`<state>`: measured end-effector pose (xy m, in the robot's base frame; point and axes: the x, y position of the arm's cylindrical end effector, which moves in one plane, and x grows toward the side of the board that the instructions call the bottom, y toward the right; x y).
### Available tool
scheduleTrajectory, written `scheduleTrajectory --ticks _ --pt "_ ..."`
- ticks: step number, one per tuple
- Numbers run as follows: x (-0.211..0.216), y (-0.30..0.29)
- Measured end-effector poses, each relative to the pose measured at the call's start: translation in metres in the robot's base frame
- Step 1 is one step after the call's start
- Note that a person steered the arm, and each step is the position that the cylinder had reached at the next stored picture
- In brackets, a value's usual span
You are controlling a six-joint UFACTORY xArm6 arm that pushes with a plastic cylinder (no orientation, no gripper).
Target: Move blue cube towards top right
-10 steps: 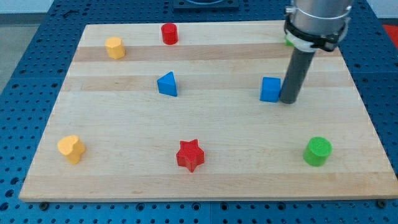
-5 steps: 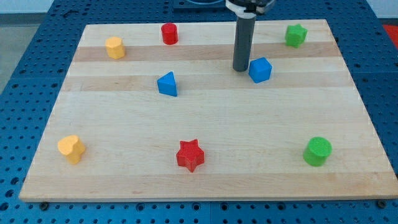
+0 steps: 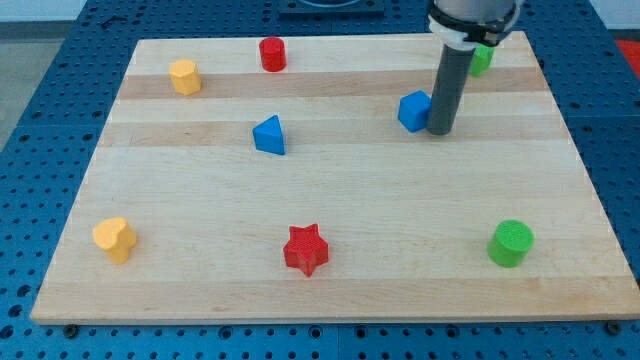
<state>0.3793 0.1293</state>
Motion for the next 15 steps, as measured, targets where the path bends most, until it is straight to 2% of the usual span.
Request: scheduleTrajectory --ticks 2,5,6,7,11,12,14,15 --pt "-0.013 -0.032" --pt "-0.059 -0.088" --pt "-0.077 -0.144" --pt "-0.089 -0.153" --pt "-0.097 -0.065" --pt "-0.116 -0.065" --pt "-0.115 -0.039" --pt "-0.111 -0.049"
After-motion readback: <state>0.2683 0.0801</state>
